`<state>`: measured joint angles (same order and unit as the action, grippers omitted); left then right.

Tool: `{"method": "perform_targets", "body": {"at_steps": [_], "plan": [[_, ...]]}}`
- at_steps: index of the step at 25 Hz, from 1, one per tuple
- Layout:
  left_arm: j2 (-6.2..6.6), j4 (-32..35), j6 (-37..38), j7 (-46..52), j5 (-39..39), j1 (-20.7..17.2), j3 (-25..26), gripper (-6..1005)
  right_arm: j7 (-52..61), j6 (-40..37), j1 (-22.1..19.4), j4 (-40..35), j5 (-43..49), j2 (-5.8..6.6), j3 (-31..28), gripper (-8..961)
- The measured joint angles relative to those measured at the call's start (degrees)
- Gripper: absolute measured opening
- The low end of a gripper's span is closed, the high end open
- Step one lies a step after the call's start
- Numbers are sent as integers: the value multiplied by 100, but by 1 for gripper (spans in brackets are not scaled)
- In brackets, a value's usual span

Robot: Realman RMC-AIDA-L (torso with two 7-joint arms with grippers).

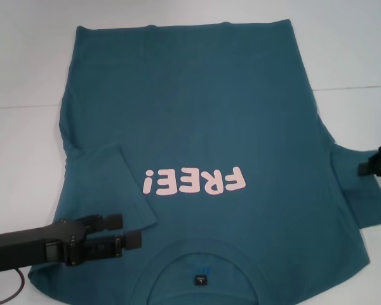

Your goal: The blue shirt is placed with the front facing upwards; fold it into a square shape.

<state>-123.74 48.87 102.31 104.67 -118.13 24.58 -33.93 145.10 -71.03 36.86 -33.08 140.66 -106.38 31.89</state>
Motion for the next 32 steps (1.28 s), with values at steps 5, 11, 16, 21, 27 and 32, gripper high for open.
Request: {"method": "perform_targets", "body": {"at_steps": [5, 11, 16, 21, 27, 32], "plan": [[0, 0, 4, 7, 0, -20, 5, 949, 224, -257, -198, -525, 49, 102, -1, 25], [-8, 0, -1, 21, 0, -21, 9, 949, 252, -267, -148, -706, 140, 162, 31, 24], [-9, 0, 1, 88, 0, -20, 9, 950, 377, -230, 214, -951, 633, 124, 90, 31], [-10, 0, 5, 114, 0, -41, 10, 950, 521, -248, 370, -1066, 730, 163, 90, 39], [-5, 0, -14, 135, 0, -47, 59, 949, 524, -661, 548, -1067, 646, 99, 203, 48], [4, 0, -85, 148, 0, -12, 164, 949, 583, -1184, 672, -1078, 645, 12, 328, 55]]}}
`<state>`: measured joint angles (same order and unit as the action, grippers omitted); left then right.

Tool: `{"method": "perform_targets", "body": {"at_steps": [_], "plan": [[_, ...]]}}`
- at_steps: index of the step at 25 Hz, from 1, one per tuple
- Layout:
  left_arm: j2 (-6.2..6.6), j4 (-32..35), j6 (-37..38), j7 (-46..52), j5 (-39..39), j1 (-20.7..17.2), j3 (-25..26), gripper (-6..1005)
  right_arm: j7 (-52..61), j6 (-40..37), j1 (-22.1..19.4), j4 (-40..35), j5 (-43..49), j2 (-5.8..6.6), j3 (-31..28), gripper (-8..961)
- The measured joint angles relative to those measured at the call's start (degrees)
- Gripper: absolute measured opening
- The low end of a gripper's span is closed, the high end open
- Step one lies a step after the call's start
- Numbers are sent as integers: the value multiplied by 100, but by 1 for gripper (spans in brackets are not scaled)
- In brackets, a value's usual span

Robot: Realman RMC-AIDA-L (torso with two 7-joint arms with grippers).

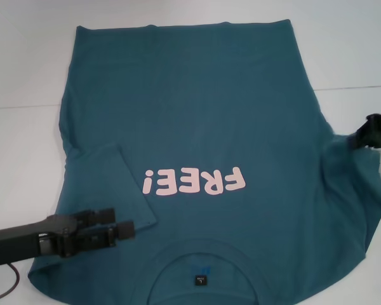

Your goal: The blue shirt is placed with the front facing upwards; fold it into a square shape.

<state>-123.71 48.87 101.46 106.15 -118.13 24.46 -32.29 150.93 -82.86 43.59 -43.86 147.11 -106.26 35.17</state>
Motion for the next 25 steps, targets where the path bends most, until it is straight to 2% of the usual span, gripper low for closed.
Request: {"method": "perform_targets", "body": {"at_steps": [5, 10, 17, 25], "plan": [[2, 0, -4, 2, 0, 5, 104, 950, 87, -440, 99, 7, 30, 2, 56, 63], [5, 0, -5, 2, 0, 3, 198, 950, 105, -524, 165, 73, 27, -30, 227, 70], [-1, 0, -62, 2, 0, 14, 198, 949, 329, -16, 224, 154, -22, -131, 176, 81], [-4, 0, -73, 6, 1, 22, 197, 949, 516, 803, 346, 445, -32, -151, 174, 93]]}}
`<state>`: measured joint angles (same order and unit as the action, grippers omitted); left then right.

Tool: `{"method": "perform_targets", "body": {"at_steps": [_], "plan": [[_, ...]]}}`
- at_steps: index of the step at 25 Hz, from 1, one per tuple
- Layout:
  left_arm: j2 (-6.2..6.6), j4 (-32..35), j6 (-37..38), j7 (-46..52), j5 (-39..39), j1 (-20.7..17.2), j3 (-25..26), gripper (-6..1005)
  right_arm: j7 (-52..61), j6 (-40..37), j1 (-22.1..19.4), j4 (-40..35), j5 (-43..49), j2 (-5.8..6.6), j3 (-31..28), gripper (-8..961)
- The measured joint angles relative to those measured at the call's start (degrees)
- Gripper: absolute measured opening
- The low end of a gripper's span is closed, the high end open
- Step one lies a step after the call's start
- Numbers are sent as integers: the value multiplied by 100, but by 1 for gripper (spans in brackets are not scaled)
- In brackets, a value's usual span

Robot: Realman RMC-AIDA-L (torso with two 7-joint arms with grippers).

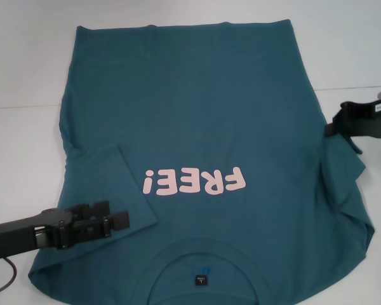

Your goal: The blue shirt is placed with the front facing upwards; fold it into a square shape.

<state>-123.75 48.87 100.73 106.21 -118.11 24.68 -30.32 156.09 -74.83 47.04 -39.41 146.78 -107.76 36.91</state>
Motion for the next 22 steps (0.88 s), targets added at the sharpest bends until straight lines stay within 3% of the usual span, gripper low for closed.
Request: {"method": "perform_targets", "body": {"at_steps": [13, 22], "plan": [[7, 0, -57, 22, 17, 1, 1, 949, -2, 563, 408, 323, 65, -106, 276, 113], [16, 0, -74, 23, 81, 1, 9, 950, -18, 564, 462, 325, 70, -58, 513, 126]]}}
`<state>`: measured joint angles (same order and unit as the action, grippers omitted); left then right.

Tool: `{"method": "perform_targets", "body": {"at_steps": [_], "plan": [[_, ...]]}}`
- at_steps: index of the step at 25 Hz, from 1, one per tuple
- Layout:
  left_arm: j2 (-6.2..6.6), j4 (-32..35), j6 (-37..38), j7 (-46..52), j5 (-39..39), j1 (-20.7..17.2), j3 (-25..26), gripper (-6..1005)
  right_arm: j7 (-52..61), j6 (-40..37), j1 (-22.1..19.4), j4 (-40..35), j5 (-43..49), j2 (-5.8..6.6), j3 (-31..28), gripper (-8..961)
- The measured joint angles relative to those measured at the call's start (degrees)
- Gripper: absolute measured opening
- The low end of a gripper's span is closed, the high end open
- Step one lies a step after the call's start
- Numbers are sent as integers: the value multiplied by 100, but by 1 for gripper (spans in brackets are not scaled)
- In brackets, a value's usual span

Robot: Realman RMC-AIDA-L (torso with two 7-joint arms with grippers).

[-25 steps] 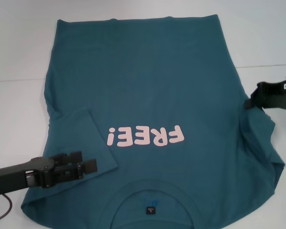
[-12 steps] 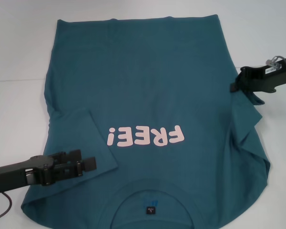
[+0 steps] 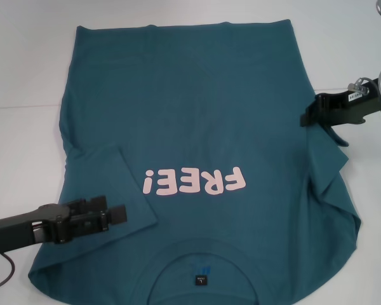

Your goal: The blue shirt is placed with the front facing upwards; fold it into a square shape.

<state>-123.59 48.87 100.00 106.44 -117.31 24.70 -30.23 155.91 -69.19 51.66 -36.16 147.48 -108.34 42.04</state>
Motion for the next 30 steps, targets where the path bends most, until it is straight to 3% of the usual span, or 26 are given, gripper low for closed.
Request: {"method": "perform_targets", "body": {"at_steps": [3, 8, 11, 14, 21, 22, 30], "plan": [[2, 0, -6, 0, 6, -4, -1, 950, -33, 50, 35, 14, 0, 5, 29, 131], [8, 0, -9, 0, 7, -32, 4, 950, -91, 221, 96, 24, 0, -42, 445, 353], [9, 0, -9, 0, 7, -41, 35, 950, -216, 288, 160, -33, 70, -87, 920, 438], [11, 0, -9, 0, 7, -49, 68, 950, -511, 319, 247, -184, 276, -218, 1287, 524], [6, 0, -7, 56, 7, -46, 78, 950, -557, 415, 303, -950, 1389, -733, 1540, 746], [4, 0, -7, 62, 8, -39, 79, 950, -557, 403, 286, -1006, 1412, -748, 1526, 780], [2, 0, -6, 114, 21, -21, 89, 949, -626, 67, 199, -1093, 1125, -637, 965, 778]]}}
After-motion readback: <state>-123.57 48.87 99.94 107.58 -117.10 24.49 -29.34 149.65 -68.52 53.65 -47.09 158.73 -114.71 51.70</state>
